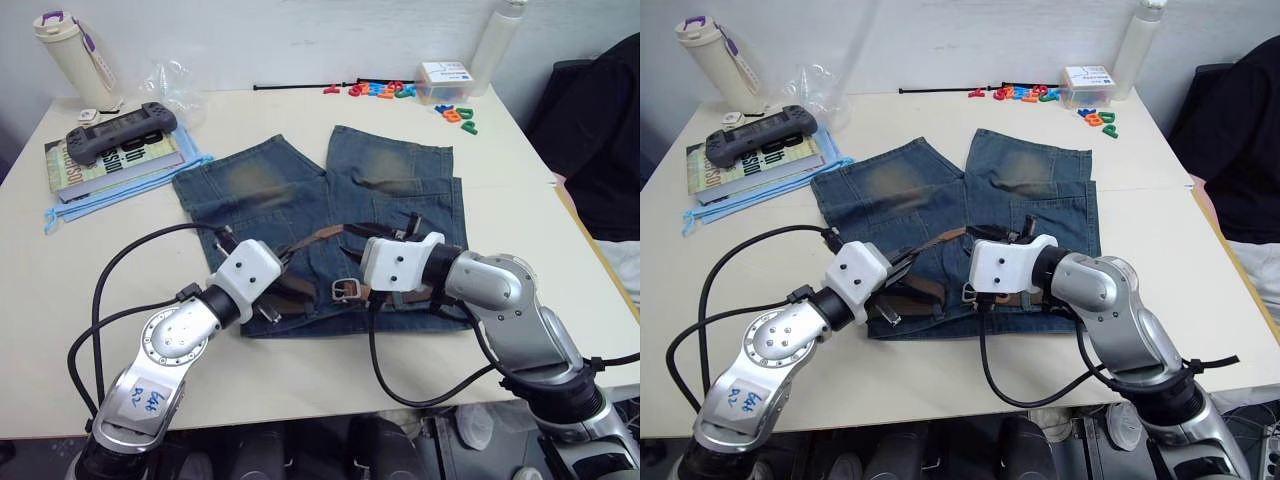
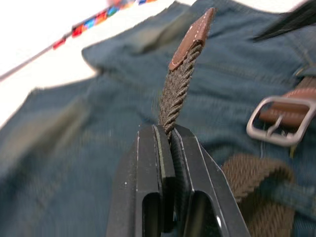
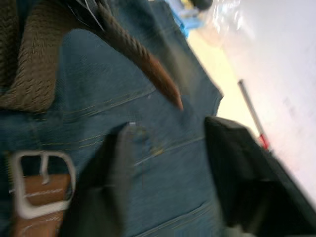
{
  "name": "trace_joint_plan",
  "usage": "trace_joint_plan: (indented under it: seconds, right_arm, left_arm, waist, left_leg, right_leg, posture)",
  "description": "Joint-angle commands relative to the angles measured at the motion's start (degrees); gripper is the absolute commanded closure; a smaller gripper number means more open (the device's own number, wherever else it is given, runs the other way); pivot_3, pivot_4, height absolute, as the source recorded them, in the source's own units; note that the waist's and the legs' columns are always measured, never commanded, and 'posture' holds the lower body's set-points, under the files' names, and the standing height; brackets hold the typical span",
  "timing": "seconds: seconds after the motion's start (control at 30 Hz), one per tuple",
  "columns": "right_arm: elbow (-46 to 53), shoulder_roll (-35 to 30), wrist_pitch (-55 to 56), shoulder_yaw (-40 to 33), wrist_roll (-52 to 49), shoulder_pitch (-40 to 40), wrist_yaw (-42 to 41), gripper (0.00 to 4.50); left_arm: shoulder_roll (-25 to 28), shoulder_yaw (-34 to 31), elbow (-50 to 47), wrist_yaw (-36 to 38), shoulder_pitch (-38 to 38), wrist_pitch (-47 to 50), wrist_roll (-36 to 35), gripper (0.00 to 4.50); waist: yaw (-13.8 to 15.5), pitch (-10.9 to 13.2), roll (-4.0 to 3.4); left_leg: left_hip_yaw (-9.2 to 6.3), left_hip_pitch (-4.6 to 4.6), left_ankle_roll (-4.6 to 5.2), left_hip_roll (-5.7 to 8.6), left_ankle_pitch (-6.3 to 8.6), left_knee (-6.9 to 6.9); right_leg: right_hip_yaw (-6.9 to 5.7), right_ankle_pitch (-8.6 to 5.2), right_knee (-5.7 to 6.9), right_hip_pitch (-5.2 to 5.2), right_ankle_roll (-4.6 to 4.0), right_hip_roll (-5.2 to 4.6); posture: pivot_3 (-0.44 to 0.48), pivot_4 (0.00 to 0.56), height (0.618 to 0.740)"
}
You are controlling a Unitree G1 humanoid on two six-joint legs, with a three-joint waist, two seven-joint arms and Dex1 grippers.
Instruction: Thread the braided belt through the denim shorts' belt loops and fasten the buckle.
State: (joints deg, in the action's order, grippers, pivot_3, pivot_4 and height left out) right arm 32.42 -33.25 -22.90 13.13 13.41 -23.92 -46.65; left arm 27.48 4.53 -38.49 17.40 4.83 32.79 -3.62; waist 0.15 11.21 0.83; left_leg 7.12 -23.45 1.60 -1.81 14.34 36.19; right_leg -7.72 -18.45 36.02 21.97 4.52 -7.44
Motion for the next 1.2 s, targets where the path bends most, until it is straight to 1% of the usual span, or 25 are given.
trace_joint_plan:
  seconds: [0.03, 0.17, 0.27, 0.4, 0.67, 0.77, 0.83, 0.87, 0.93, 1.07, 1.1, 1.2]
  right_arm:
    - [7.13, -1.10, -6.09, -0.69, -3.40, 3.40, -2.31, 0.46]
    - [9.12, -1.69, -8.02, 2.77, -2.67, 8.36, -1.77, 0.46]
    - [7.89, -1.43, -8.11, 4.69, -1.02, 9.70, 0.09, 0.46]
    - [4.95, -2.11, -7.23, 6.60, 2.05, 12.05, 2.82, 0.46]
    - [2.52, -0.66, -10.29, 6.85, 4.19, 12.15, 6.53, 0.46]
    - [2.46, 1.00, -12.42, 6.70, 4.24, 11.60, 7.56, 0.46]
    - [2.43, 2.39, -14.36, 6.54, 4.18, 11.13, 8.36, 0.96]
    - [2.43, 2.82, -15.23, 6.51, 4.26, 11.02, 8.66, 1.33]
    - [2.33, 2.98, -16.23, 6.64, 4.57, 10.84, 8.93, 2.23]
    - [3.02, 3.69, -20.52, 6.24, 3.40, 10.53, 8.88, 4.22]
    - [3.43, 4.30, -21.85, 6.07, 2.93, 10.05, 8.99, 4.47]
    - [4.57, 6.41, -26.50, 5.50, 1.30, 8.16, 8.99, 4.47]
  left_arm:
    - [-1.86, -3.51, -0.57, -1.04, -2.17, 0.92, -1.22, 4.50]
    - [-2.07, -4.88, -0.13, -0.15, -4.11, -0.31, -1.25, 4.50]
    - [-1.93, -5.04, -0.10, 0.60, -4.62, -1.08, -1.19, 4.50]
    - [-1.93, -5.42, 0.15, 1.19, -4.86, -2.11, -1.19, 4.50]
    - [-1.77, -5.62, 0.96, 2.56, -5.56, -4.37, -1.04, 4.50]
    - [-1.83, -5.56, 1.23, 2.85, -5.84, -5.11, -0.98, 4.50]
    - [-1.75, -5.37, 1.38, 3.09, -6.03, -5.58, -0.86, 4.50]
    - [-1.79, -5.34, 1.44, 3.16, -6.13, -5.74, -0.86, 4.50]
    - [-1.83, -5.28, 1.57, 3.25, -6.25, -6.09, -0.79, 4.50]
    - [-1.78, -5.15, 1.77, 3.50, -6.22, -6.50, -0.64, 4.50]
    - [-1.84, -5.15, 1.80, 3.54, -6.16, -6.45, -0.66, 4.50]
    - [-2.03, -4.97, 1.85, 3.93, -5.93, -5.83, -1.19, 4.50]
  waist:
    - [0.01, 0.00, 0.01]
    - [-0.05, 0.00, 0.01]
    - [-0.24, 0.00, 0.01]
    - [-0.15, -0.01, 0.02]
    - [-0.16, -0.01, 0.02]
    - [-0.17, -0.02, 0.03]
    - [-0.17, -0.02, 0.03]
    - [-0.17, -0.02, 0.03]
    - [-0.16, -0.02, 0.03]
    - [-0.16, -0.02, 0.03]
    - [-0.16, -0.02, 0.03]
    - [-0.26, -0.02, 0.03]
  left_leg:
    - [-0.03, 0.00, 0.01, -0.01, 0.01, 0.00]
    - [-0.04, 0.03, 0.14, -0.01, 0.09, 0.00]
    - [-0.04, 0.05, 0.21, -0.02, 0.15, 0.00]
    - [-0.04, 0.05, 0.02, -0.01, 0.04, 0.00]
    - [-0.04, 0.05, 0.00, -0.01, 0.03, -0.01]
    - [-0.03, 0.05, 0.01, -0.01, 0.03, 0.00]
    - [-0.03, 0.05, 0.01, -0.01, 0.04, 0.00]
    - [-0.03, 0.05, 0.02, -0.01, 0.04, 0.00]
    - [-0.04, 0.04, 0.02, -0.01, 0.05, 0.00]
    - [-0.03, 0.03, 0.03, -0.01, 0.06, 0.00]
    - [-0.03, 0.03, 0.03, -0.01, 0.05, -0.01]
    - [-0.04, 0.04, 0.03, -0.01, 0.06, 0.00]
  right_leg:
    - [-0.01, 0.00, -0.01, -0.02, 0.00, 0.00]
    - [-0.01, 0.00, 0.00, -0.03, 0.00, -0.01]
    - [0.01, 0.00, 0.01, -0.03, 0.00, -0.01]
    - [0.00, 0.00, 0.00, -0.03, 0.00, -0.01]
    - [0.00, 0.00, 0.00, -0.02, 0.00, -0.01]
    - [0.01, 0.00, 0.00, -0.03, 0.00, -0.02]
    - [0.01, 0.00, 0.00, -0.03, 0.00, -0.02]
    - [0.01, 0.00, 0.00, -0.03, 0.00, -0.01]
    - [0.01, 0.00, 0.00, -0.02, 0.00, -0.02]
    - [0.01, 0.00, -0.01, -0.01, 0.00, -0.02]
    - [0.01, 0.00, -0.01, -0.02, 0.00, -0.02]
    - [0.01, 0.00, 0.00, -0.02, 0.00, -0.02]
  posture:
    - [0.000, 0.150, 0.716]
    - [0.000, 0.150, 0.716]
    - [0.000, 0.150, 0.716]
    - [0.000, 0.150, 0.716]
    - [0.000, 0.150, 0.716]
    - [0.000, 0.150, 0.716]
    - [0.000, 0.150, 0.716]
    - [0.000, 0.150, 0.716]
    - [0.000, 0.150, 0.716]
    - [0.000, 0.150, 0.716]
    - [0.000, 0.150, 0.716]
    - [0.000, 0.150, 0.716]
